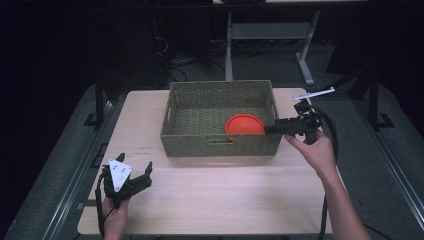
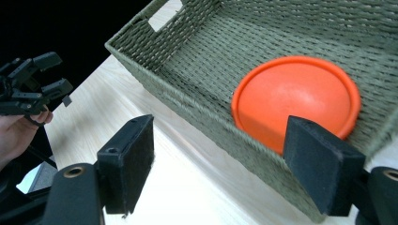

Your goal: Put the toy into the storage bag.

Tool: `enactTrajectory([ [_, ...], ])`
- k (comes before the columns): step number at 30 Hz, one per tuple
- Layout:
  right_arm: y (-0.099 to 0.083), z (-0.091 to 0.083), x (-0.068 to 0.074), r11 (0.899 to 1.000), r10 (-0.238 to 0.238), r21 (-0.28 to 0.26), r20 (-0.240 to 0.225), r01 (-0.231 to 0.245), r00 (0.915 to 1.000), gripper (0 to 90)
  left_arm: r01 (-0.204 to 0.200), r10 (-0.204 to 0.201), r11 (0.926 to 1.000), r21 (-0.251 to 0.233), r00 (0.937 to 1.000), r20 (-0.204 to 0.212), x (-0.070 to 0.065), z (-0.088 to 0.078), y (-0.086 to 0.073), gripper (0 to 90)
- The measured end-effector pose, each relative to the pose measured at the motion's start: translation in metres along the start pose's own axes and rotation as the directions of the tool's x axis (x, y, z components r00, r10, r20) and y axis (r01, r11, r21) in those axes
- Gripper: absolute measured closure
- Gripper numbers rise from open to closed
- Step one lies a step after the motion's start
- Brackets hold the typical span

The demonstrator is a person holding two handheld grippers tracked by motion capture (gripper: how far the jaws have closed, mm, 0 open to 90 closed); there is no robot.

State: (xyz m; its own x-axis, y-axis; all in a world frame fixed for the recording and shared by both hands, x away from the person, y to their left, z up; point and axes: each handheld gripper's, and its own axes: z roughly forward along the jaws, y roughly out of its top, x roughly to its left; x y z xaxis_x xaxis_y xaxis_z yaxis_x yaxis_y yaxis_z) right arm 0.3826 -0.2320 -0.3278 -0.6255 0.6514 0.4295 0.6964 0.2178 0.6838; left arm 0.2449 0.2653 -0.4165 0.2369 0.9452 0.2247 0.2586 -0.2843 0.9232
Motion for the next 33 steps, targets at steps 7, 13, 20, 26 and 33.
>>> enactTrajectory([
  [7,-0.020,-0.009,-0.005,1.000,-0.004,-0.019,-0.013,0.003,0.9999,24.1,0.010,-0.010,0.9999,0.005,0.9999,-0.003,0.001,0.000,-0.001,12.7],
  [13,-0.036,-0.014,-0.009,1.000,0.004,-0.017,-0.019,-0.004,0.9998,24.1,0.006,-0.006,1.0000,0.005,1.0000,-0.003,0.001,0.001,-0.001,12.8],
  [20,-0.056,-0.019,-0.013,1.000,0.005,-0.008,0.004,-0.005,1.0000,24.7,0.004,-0.004,1.0000,0.009,1.0000,0.000,0.000,0.001,-0.001,12.7],
  [26,-0.072,-0.021,-0.020,1.000,0.023,0.004,0.013,-0.023,0.9997,24.6,0.000,0.000,0.9999,0.013,1.0000,-0.003,0.001,0.001,-0.001,12.7],
  [33,-0.086,-0.022,-0.024,0.999,0.032,0.005,0.027,-0.033,0.9991,24.7,-0.004,0.004,0.9999,0.013,1.0000,0.000,0.000,0.001,0.000,12.7],
])
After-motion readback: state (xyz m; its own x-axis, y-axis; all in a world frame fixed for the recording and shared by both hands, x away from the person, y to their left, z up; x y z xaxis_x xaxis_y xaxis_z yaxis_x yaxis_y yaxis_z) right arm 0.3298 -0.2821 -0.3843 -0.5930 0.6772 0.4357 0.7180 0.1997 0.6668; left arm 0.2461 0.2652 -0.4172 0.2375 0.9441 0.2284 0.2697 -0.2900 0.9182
